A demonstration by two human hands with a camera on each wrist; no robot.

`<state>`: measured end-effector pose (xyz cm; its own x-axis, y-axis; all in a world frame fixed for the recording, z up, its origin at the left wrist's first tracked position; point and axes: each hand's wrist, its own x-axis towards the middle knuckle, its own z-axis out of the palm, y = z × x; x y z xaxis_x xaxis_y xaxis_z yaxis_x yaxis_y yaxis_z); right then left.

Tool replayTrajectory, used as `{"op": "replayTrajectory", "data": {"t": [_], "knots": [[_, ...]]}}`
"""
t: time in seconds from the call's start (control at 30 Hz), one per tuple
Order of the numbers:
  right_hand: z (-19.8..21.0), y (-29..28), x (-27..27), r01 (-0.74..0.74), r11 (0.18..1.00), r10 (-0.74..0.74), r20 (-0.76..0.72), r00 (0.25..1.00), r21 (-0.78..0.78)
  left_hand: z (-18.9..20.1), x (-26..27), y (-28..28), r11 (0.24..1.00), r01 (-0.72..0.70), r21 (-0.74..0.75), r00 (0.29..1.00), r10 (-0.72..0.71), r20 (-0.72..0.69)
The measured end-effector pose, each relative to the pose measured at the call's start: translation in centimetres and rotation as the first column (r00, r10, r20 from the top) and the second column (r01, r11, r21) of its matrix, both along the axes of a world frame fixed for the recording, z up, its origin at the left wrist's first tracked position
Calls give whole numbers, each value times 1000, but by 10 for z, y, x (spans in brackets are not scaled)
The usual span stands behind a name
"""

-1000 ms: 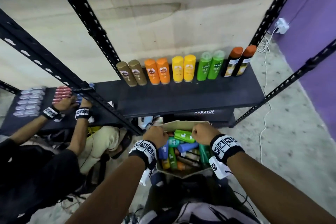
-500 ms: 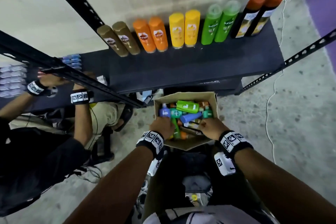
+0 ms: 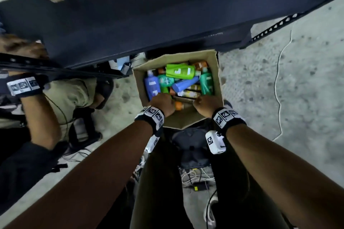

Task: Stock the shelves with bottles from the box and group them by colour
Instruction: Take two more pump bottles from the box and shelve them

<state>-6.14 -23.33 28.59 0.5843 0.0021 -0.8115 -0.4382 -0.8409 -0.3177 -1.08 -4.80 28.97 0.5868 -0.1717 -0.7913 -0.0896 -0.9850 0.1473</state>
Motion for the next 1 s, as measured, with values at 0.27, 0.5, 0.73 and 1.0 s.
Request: {"op": "replayTrajectory", "data": {"t": [0.27, 0.5, 0.73, 1.0], "knots": [[-122, -9, 10, 164, 986, -166, -123, 978, -30, -128, 20, -17, 1000, -11, 10, 999, 11, 37], [-220, -19, 21, 255, 955, -283, -199, 938, -154, -218, 60, -43, 991, 126, -37, 984, -121, 128], [-300, -31, 37, 495, 838, -529, -120, 840, -230, -292, 90, -62, 967, 252, -31, 930, -233, 283], [-366, -38, 45, 575, 806, -592, -227, 774, -139, -350, 85, -59, 954, 300, 27, 934, -299, 193]]}}
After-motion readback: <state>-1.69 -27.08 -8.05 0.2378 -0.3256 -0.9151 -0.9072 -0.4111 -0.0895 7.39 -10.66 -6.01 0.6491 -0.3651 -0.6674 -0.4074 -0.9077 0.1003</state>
